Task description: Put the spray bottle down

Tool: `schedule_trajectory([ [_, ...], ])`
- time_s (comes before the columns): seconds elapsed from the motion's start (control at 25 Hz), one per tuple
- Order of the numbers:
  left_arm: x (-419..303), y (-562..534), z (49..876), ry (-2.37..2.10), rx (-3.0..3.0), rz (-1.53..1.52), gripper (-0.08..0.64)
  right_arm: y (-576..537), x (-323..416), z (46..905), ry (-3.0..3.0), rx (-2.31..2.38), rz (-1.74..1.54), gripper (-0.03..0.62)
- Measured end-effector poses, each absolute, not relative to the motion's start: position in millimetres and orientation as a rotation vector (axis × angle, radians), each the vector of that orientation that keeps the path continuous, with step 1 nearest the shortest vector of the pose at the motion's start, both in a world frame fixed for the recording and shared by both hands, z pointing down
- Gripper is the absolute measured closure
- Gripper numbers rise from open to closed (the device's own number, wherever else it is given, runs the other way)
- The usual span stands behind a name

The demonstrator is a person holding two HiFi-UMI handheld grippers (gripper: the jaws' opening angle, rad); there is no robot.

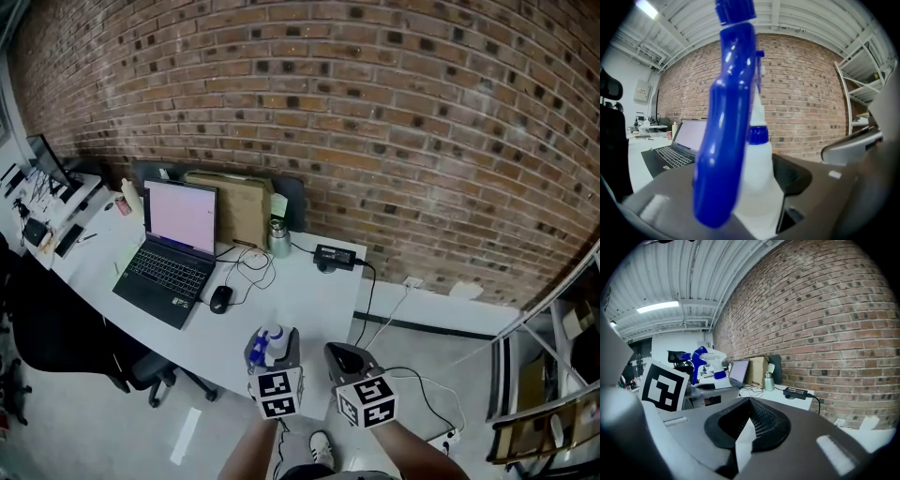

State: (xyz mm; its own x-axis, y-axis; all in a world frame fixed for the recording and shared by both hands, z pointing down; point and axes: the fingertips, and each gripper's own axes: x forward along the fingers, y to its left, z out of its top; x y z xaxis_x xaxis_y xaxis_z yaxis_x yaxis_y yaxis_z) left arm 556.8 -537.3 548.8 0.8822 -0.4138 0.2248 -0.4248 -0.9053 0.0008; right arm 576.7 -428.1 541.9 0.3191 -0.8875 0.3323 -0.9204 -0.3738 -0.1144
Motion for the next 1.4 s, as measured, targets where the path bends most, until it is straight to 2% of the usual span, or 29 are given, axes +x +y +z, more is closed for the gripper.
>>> schedule_trajectory([
  [0.12, 559, -535, 547, -0.657, 3.032, 0.349, 0.302, -427, 571, 540, -1.706, 2.469, 0.522, 0.594],
  [0.24, 560, -532, 546, -0.646, 3.042, 0.332, 0.259, -425, 565, 538, -1.707, 2.468, 0.519, 0.594],
  [0.64, 527, -519, 543, -0.647, 3.002, 0.309, 0.267, -412, 550, 528, -1.718, 2.481, 0.493, 0.594],
  [0.72, 503, -509, 539, -0.674, 2.954, 0.280, 0.322, -407, 543, 526, -1.731, 2.482, 0.488, 0.594],
  [0.84, 465, -496, 528, -0.755, 2.877, 0.227, 0.514, -401, 529, 525, -1.766, 2.482, 0.488, 0.594],
  [0.88, 455, -490, 523, -0.762, 2.859, 0.210, 0.551, -398, 523, 524, -1.774, 2.479, 0.489, 0.594],
  [1.4, 379, -431, 495, -0.744, 2.859, 0.209, 0.554, -357, 446, 520, -1.822, 2.413, 0.420, 0.594],
])
